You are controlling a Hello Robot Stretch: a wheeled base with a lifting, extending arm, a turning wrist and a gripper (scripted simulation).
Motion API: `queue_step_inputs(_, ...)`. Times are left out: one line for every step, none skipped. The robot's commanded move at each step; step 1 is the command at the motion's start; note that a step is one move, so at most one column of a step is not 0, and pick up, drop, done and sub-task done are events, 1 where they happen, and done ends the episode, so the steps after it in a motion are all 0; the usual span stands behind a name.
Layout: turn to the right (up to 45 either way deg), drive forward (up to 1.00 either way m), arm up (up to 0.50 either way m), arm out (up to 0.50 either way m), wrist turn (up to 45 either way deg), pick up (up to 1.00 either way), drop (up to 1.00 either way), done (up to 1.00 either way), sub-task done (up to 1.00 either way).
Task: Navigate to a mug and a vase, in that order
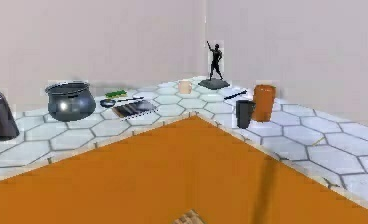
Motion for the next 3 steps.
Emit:
queue_step_inputs(0.0,0.40,0.00,0.00,0.0,0.00,0.00,0.00,0.00)
queue_step_inputs(0.0,0.00,0.00,0.00,0.0,0.00,0.00,0.00,1.00)
queue_step_inputs(45.0,0.00,0.00,0.00,0.0,0.00,0.00,0.00,0.00)
